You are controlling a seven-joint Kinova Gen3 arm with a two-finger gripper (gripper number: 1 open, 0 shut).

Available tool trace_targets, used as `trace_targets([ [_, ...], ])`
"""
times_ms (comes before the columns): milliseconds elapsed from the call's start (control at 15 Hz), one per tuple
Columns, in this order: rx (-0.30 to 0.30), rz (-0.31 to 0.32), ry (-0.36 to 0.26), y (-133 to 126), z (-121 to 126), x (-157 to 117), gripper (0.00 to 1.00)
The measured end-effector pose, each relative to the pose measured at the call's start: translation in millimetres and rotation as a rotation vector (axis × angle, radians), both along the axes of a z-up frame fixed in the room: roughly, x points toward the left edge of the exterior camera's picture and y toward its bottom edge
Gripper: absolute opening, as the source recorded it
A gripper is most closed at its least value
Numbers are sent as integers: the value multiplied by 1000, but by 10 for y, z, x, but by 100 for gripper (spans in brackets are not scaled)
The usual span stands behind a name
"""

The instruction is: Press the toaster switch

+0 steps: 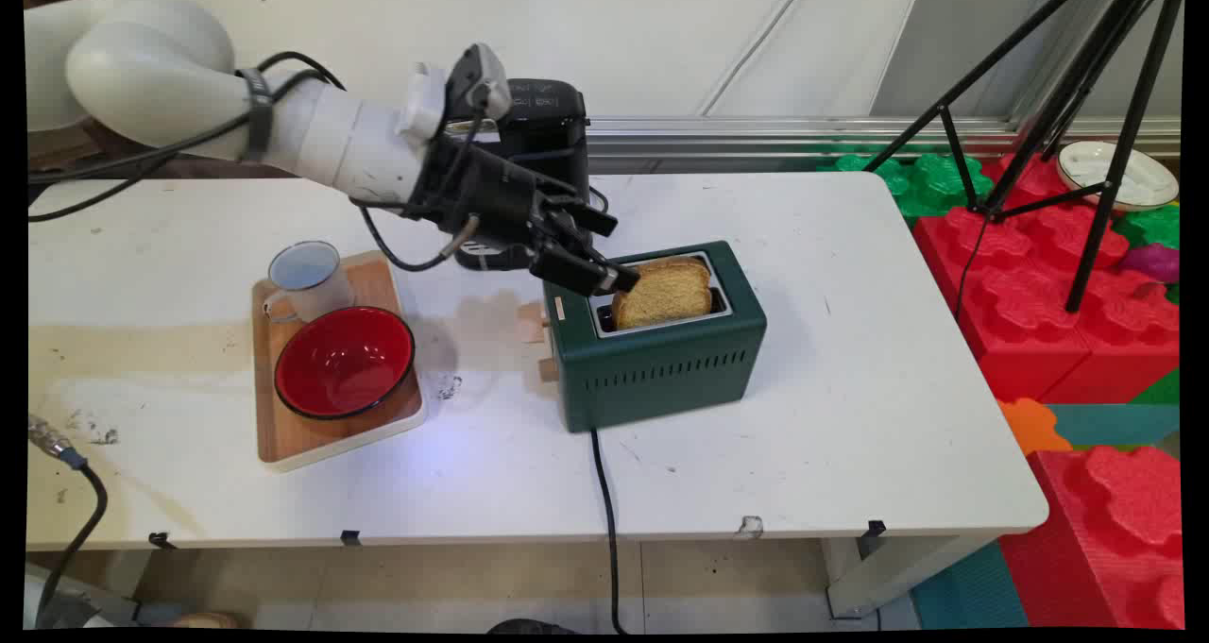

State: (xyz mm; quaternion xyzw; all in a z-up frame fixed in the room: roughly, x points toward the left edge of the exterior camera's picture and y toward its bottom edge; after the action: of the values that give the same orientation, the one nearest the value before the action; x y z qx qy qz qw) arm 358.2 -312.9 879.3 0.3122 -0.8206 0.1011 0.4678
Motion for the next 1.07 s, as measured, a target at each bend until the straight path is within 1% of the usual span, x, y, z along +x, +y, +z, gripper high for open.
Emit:
trace_targets([
  [333,-26,-3,-4,121,117,108,100],
  [467,-37,-11,-12,220,169,191,100],
  [800,-49,-38,-58,458,187,433,100],
  [1067,-52,-56,-94,557,139,583,100],
])
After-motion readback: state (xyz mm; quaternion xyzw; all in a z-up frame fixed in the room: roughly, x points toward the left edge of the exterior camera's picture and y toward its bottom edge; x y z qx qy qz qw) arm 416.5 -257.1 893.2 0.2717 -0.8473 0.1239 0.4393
